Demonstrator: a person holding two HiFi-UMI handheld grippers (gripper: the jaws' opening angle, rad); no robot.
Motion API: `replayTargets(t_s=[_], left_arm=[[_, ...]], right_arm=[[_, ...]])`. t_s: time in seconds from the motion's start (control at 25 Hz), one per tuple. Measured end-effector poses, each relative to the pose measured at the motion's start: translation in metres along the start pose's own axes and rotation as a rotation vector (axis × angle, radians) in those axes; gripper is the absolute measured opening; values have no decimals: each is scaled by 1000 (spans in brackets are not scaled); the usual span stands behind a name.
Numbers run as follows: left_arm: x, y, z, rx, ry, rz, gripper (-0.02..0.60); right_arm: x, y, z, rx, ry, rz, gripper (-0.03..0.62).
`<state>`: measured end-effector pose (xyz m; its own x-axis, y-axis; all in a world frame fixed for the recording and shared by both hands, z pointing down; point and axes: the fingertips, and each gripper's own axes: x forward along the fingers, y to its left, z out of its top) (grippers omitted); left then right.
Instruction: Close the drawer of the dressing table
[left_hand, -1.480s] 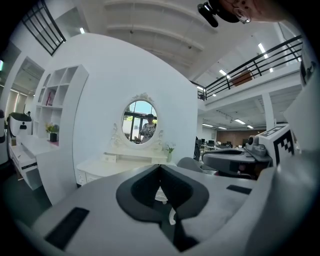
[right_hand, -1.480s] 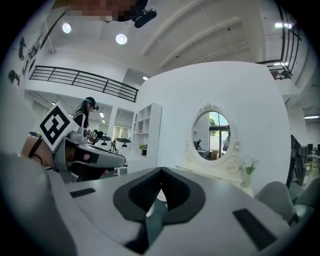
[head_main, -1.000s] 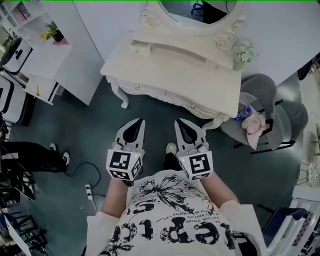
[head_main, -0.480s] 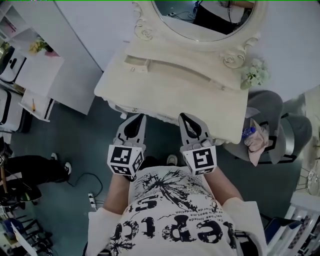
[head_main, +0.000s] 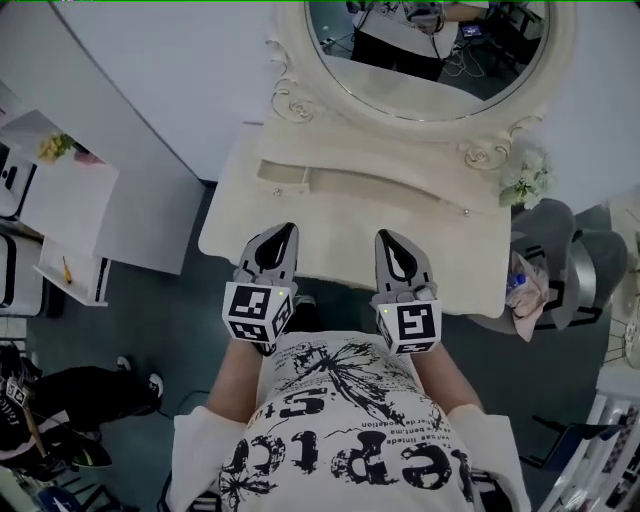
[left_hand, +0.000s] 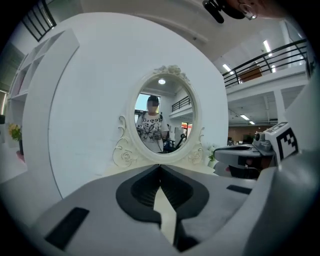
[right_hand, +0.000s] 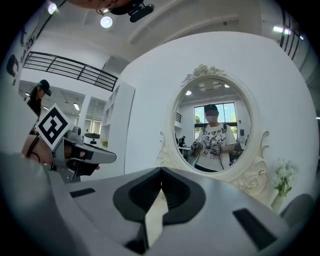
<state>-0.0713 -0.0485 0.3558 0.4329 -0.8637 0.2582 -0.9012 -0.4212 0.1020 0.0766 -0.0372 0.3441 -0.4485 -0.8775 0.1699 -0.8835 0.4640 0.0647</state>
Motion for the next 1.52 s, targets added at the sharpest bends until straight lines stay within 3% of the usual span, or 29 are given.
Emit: replayTargets(t_s=[0.16,0.28,0.48,0.68,1.0,1.12,1.16,1.2,1.24,1.52], left_arm=[[35,51,16,-43,-4,-81,18],[54,83,12,13,20,-119,18],[74,117,-6,35,44,-144,18],[85,131,-30,-55,33,-190,18],[112,147,-107,27,97,-115,18],[124,148,-131,-28,135,-93,22],[129,149,-140,-43,153,-90,55],[134,151,-149,-52,172,-89,127],[140,152,-158,-58,190,-87,152],[166,174,-200,-156,313,-5,152]], right_arm=[[52,0,-1,18,21,-92,17],[86,7,-10,56,59,-128,17],[131,26,-20,55,100,-102,17],[160,38,-42,58,162,-51,17],[188,45,-87,83,224,22,17],[193,44,-101,76,249,21,17],[195,43,-107,81,255,17,17],[196,42,-112,88,261,14,17],[198,42,-118,94,268,13,17],[200,44,-143,102,317,35,17]])
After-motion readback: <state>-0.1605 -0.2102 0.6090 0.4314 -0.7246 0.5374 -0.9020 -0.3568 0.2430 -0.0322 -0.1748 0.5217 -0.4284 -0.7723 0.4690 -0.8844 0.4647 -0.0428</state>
